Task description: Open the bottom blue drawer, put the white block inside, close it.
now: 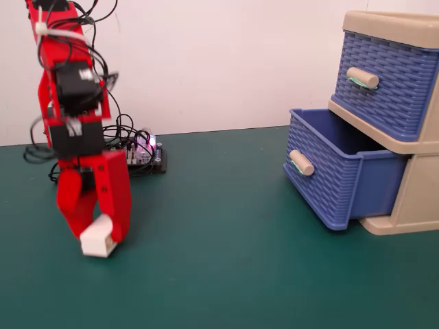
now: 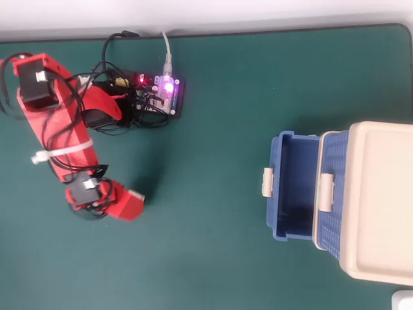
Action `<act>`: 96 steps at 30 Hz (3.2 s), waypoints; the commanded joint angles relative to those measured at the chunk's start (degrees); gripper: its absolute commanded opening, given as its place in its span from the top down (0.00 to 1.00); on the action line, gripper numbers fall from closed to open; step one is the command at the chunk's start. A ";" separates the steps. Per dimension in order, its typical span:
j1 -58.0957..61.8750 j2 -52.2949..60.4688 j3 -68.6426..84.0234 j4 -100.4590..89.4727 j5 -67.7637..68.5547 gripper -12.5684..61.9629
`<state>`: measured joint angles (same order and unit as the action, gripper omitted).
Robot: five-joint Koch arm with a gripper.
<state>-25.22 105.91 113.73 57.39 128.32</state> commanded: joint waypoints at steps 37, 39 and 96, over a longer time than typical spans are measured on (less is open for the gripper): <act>-57.22 -50.98 -111.45 23.99 45.18 0.38; -57.13 -46.85 -110.74 27.51 45.18 0.37; -51.50 -47.37 -105.73 36.04 32.17 0.37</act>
<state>-77.96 48.08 10.90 83.76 158.73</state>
